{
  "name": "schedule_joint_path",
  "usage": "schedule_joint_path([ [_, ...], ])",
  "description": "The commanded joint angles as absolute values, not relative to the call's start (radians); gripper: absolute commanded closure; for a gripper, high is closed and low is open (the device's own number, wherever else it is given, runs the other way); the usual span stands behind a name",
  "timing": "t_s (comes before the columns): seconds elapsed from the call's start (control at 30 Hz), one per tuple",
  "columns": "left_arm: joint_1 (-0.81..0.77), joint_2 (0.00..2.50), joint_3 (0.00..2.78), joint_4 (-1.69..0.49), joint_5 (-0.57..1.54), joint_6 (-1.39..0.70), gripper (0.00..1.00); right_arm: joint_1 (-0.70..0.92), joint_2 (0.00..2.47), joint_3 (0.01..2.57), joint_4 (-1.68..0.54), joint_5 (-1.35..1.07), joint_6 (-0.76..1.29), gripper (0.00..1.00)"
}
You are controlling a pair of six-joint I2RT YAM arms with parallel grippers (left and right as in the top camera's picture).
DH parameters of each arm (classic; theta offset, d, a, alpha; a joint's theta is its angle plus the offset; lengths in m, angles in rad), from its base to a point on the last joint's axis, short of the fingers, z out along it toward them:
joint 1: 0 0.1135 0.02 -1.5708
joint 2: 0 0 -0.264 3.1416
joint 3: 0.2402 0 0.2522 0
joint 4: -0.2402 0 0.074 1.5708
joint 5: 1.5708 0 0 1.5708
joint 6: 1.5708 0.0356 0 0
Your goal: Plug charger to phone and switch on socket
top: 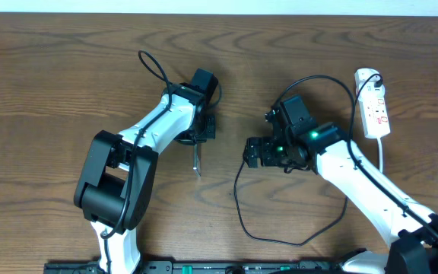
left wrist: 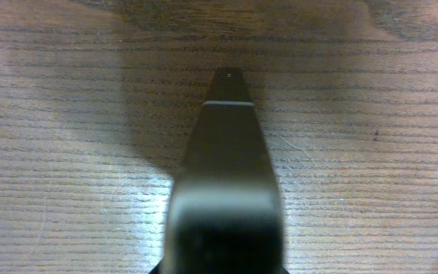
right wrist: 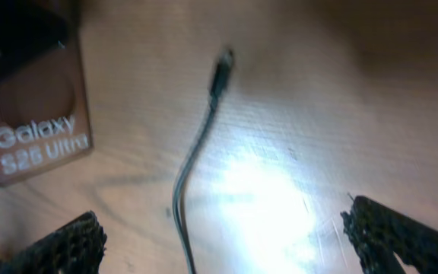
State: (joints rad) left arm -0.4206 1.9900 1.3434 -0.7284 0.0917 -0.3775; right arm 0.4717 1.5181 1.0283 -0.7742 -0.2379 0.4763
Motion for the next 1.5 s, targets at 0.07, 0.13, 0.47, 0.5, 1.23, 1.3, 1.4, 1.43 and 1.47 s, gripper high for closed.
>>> schedule_joint_path([
  [0.07, -0.373, 2.000, 1.382, -0.723, 0.244, -0.381, 0.93, 0.480, 1.519, 1.055, -0.916, -0.208, 0.606, 0.01],
  [0.13, -0.341, 1.983, 1.385, -0.699, 0.364, -0.392, 0.93, 0.480, 1.535, 1.055, -0.962, -0.234, 0.661, 0.01],
  [0.47, -0.181, 1.971, 1.385, -0.642, 0.802, -0.424, 0.93, 0.492, 1.814, 1.214, -1.096, -0.320, 0.617, 0.01],
  [0.5, -0.168, 1.971, 1.385, -0.643, 0.805, -0.424, 0.93, 0.500, 1.848, 1.238, -1.097, -0.321, 0.595, 0.01],
  [1.23, -0.106, 1.963, 1.385, -0.647, 0.830, -0.401, 0.93, 0.547, 2.043, 1.280, -0.871, -0.145, 0.729, 0.68],
  [1.3, -0.106, 1.963, 1.385, -0.647, 0.830, -0.401, 0.93, 0.548, 2.056, 1.280, -0.870, -0.144, 0.729, 0.67],
  [1.4, -0.106, 1.963, 1.385, -0.647, 0.830, -0.401, 0.93, 0.548, 2.058, 1.280, -0.864, -0.144, 0.729, 0.63],
  [1.43, -0.106, 1.963, 1.385, -0.647, 0.830, -0.401, 0.93, 0.548, 2.058, 1.283, -0.868, -0.144, 0.727, 0.63],
  [1.47, -0.106, 1.963, 1.385, -0.647, 0.830, -0.401, 0.93, 0.545, 2.057, 1.291, -0.888, -0.145, 0.724, 0.64],
])
